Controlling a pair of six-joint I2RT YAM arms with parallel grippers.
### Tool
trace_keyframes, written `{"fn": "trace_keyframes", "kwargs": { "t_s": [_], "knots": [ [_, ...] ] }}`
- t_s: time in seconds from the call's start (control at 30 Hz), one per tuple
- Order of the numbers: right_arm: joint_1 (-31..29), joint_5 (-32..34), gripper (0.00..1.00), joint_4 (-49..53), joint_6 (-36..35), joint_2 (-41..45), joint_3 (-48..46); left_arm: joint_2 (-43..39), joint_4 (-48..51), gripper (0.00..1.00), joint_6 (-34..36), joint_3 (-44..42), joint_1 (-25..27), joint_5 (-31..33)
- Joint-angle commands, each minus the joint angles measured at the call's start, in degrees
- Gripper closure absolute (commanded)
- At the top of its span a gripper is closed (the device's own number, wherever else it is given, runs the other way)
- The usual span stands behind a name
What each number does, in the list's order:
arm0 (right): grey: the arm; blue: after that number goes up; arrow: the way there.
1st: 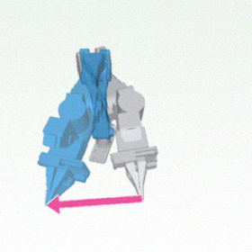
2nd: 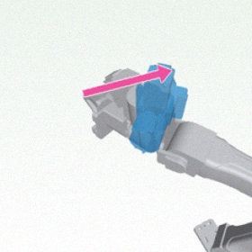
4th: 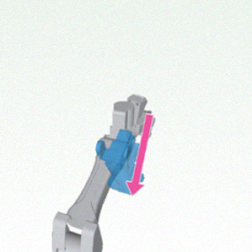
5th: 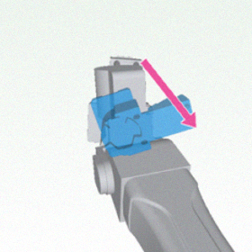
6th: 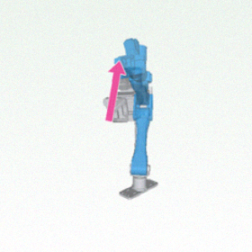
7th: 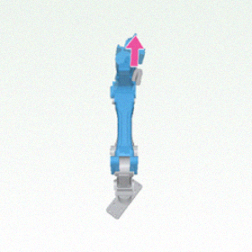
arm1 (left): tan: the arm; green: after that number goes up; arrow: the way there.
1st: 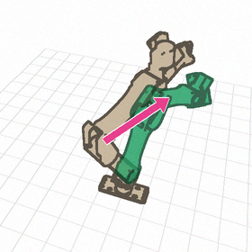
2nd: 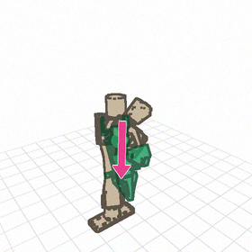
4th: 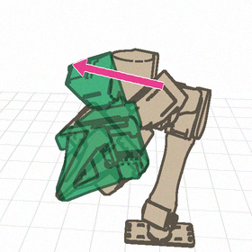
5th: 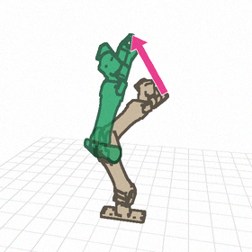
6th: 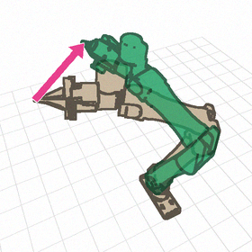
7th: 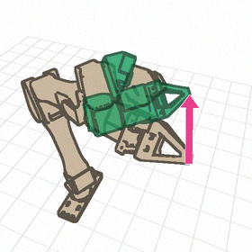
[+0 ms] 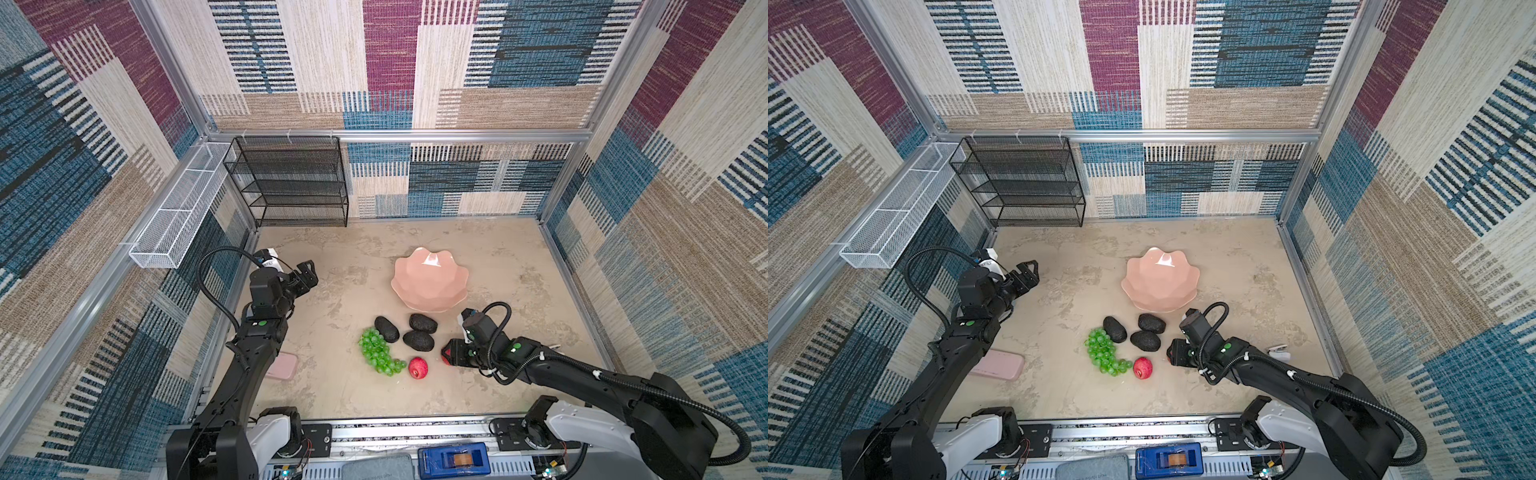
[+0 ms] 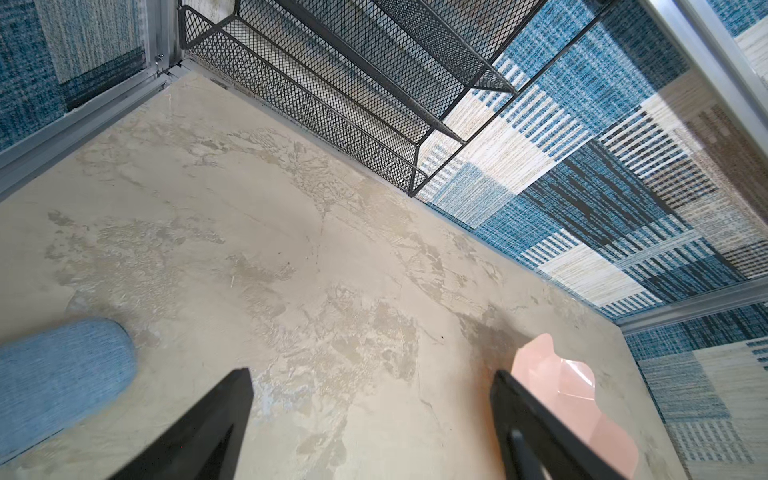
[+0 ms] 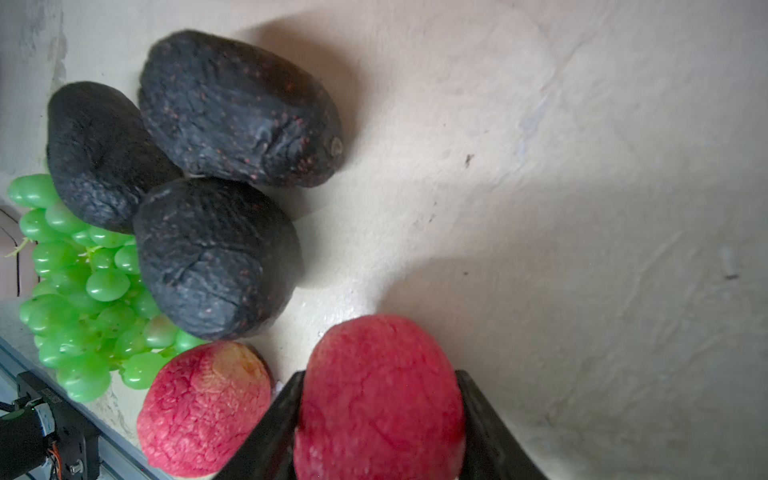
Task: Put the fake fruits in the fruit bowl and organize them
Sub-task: 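Reach the right gripper down and grasp the red apple nearest the bowl, then place the apple in the bowl with right gripper while left grasps other apple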
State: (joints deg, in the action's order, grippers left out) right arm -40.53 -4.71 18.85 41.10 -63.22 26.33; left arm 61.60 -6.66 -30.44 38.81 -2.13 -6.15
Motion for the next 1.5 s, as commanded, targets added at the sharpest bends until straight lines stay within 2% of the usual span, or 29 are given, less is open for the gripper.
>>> {"fn": "trace_keyframes", "kwargs": {
  "t_s": [0.0,0.13,0.27,0.47,0.67,0.77,0.93,1.1,1.27,1.47],
  "knots": [
    [-0.1,5.7,0.50,3.7,-0.5,3.4,3.3,-0.1,-1.1,0.08,-1.5,0.3,-0.1,0.2],
    [0.0,12.9,0.51,8.6,-4.8,6.1,11.0,0.7,-0.6,0.08,-2.5,0.6,-0.1,0.1],
    [0.5,18.8,0.51,2.7,-10.8,-1.6,19.0,2.0,0.0,0.08,-3.3,1.2,-0.1,-2.0],
    [4.5,13.9,0.51,-9.2,-17.8,-21.7,29.5,3.8,6.4,0.10,-2.6,4.8,-0.1,-9.4],
    [7.3,12.7,0.51,-13.8,-21.8,-35.3,37.2,2.4,10.0,0.18,-5.0,4.3,1.4,-17.2],
    [9.3,11.0,0.51,-15.4,-22.6,-40.2,39.5,0.2,11.9,0.19,-3.8,2.9,7.0,-13.8],
    [10.0,10.5,0.48,-16.4,-23.3,-46.4,43.0,-2.2,17.3,0.20,0.8,2.1,20.6,-5.6],
    [10.2,9.6,0.41,-17.0,-22.5,-49.2,43.7,-3.2,19.2,0.22,3.6,-0.3,30.8,-2.9],
    [10.7,9.1,0.27,-17.1,-21.7,-47.9,43.7,-3.6,20.0,0.23,8.0,-1.5,41.7,-0.4],
    [13.1,9.5,0.11,-21.2,-19.7,-35.0,37.9,1.3,20.0,0.22,12.8,0.3,53.3,2.5]
  ]
}}
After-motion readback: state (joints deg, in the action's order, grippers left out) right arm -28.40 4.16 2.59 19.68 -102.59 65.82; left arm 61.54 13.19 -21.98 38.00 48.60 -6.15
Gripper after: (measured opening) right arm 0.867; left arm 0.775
